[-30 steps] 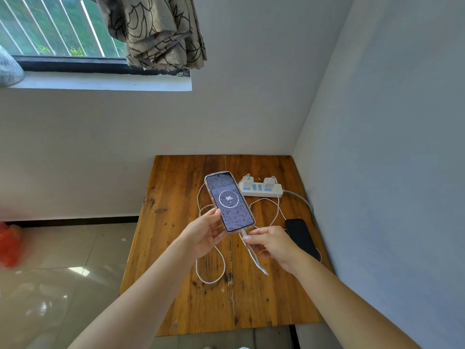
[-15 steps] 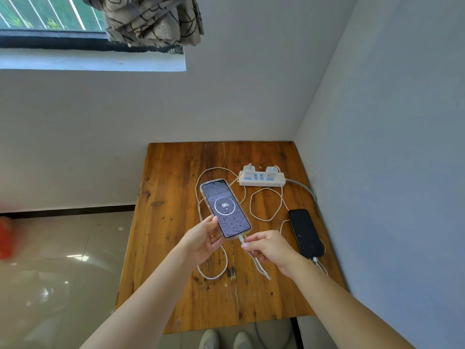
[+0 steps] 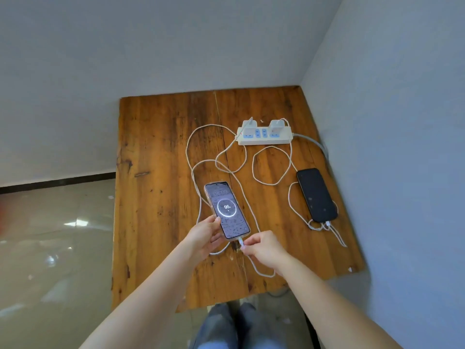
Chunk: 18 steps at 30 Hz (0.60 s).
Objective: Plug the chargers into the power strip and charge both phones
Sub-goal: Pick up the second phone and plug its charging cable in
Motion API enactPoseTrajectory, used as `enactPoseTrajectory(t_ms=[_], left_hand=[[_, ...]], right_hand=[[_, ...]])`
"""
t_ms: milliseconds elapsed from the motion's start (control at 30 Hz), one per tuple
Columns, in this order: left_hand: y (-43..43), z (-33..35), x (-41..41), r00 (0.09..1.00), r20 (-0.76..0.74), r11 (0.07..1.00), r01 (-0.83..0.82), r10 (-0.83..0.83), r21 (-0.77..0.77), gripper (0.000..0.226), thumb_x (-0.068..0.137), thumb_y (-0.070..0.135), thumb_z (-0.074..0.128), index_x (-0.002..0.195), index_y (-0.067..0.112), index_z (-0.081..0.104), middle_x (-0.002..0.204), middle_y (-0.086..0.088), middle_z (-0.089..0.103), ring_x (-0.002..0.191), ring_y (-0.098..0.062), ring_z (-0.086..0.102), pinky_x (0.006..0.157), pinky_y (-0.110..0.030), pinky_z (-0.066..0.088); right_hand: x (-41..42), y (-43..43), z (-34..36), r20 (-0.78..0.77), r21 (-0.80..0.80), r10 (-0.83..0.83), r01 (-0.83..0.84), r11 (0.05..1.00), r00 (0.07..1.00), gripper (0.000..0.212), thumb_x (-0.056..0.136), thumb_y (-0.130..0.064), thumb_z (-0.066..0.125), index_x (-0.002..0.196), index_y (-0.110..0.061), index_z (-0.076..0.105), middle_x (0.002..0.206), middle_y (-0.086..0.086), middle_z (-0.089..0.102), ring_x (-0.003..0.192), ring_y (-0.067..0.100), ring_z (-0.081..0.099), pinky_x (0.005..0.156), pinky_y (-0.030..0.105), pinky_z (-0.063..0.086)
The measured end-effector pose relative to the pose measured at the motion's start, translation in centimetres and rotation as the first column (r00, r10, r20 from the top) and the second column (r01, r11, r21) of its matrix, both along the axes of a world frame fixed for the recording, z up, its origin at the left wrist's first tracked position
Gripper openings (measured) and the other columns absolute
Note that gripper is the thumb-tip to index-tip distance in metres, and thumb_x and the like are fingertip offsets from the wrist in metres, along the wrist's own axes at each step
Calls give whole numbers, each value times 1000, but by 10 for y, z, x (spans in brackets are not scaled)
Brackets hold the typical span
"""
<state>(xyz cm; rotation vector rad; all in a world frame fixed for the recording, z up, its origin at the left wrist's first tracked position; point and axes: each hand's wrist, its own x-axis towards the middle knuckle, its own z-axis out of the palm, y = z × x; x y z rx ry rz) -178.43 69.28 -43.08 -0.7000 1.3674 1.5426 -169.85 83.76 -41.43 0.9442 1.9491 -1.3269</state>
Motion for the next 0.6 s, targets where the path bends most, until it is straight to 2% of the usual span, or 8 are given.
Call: enactPoseTrajectory(t_ms=[100,233,300,400,500,600], left_hand=[[7,-10,-1,999,22,999,31,-31,-18,21,101,14,45,118,17,56,120,-11,66,113,-26,62,102,-38,46],[13,-26,-3,997,36,998,66,-65,-10,37,100,15,47,137,17,49,124,-9,65,114,-25,61,102,-38,46],[16,-29,-4,997,32,997,69,-68,-22,41,98,13,50,139,16,47,125,-9,65,115,-26,61,99,-37,48],[21,-30,-7,996,-9,987,88,-90,-131,41,96,13,55,137,13,50,127,-12,63,115,-27,61,92,-36,51],[27,-32,-10,992,-57,963,98,-115,-249,40,97,18,53,136,12,52,131,-12,60,115,-27,60,89,-34,53],[32,-35,-10,984,-145,956,57,-103,-287,40,98,21,51,136,8,50,124,-12,62,112,-26,62,87,-32,53]], right_hand=[[3,0,-14,20,30,-41,40,999,999,17,85,-15,69,102,-13,71,106,4,69,98,18,64,86,28,49],[4,2,-30,15,89,-83,81,993,996,17,87,-15,67,103,-13,70,100,1,67,97,17,63,78,24,45],[4,3,-35,15,127,-85,83,988,996,15,87,-15,66,101,-12,71,93,-1,65,90,15,61,74,22,43],[2,3,-43,18,159,-84,80,984,996,13,87,-16,66,100,-14,71,94,-1,66,87,14,60,73,22,43],[0,1,-51,17,180,-103,99,979,995,13,87,-17,67,98,-15,71,98,2,69,84,13,60,65,18,41],[-1,-1,-53,1,187,-126,124,975,992,15,88,-18,66,102,-14,71,99,2,69,85,14,60,67,19,42]])
